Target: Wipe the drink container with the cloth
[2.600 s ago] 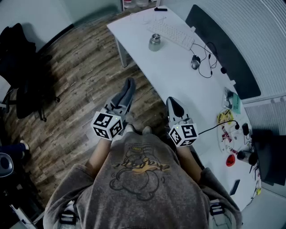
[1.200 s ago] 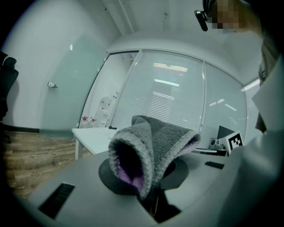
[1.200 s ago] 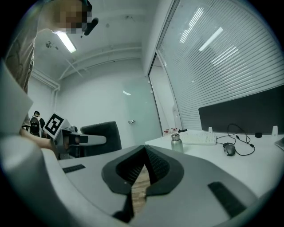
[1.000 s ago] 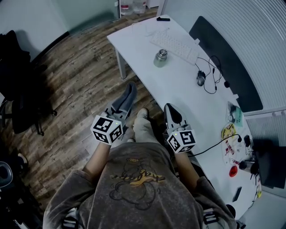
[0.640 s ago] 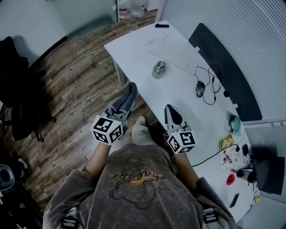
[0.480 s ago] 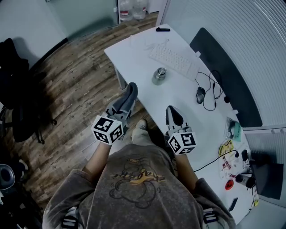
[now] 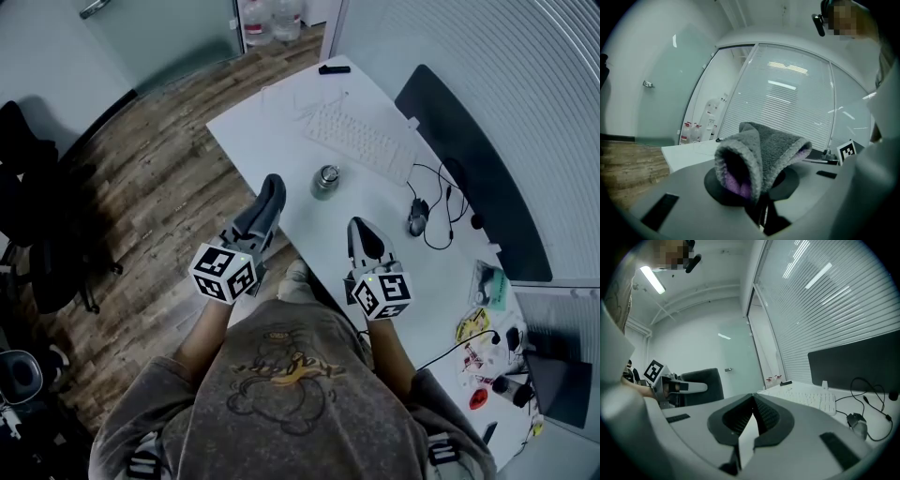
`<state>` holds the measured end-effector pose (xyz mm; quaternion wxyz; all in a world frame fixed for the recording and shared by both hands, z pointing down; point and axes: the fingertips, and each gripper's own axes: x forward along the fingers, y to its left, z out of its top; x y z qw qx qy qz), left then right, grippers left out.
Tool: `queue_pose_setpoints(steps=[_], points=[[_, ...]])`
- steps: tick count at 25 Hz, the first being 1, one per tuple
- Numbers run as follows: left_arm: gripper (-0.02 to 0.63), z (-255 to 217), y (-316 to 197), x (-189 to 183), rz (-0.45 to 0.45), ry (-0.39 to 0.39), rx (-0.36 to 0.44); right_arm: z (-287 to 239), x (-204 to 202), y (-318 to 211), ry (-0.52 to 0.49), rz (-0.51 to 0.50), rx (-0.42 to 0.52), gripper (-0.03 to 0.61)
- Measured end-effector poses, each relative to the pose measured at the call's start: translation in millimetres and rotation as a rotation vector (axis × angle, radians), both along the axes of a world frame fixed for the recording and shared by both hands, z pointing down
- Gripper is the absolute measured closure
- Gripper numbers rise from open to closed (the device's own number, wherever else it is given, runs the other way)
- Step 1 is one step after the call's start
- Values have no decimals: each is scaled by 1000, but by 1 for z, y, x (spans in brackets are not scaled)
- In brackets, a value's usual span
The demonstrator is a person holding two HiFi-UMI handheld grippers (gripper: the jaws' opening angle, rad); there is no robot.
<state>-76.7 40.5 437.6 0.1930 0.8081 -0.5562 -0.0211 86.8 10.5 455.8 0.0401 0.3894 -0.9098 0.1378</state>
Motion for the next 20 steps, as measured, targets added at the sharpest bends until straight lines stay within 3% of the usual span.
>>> queue_pose_setpoints(steps=[20], points=[[538,5,-78,16,116,-33,-49,17,4,-57,-38,62,-64,583]])
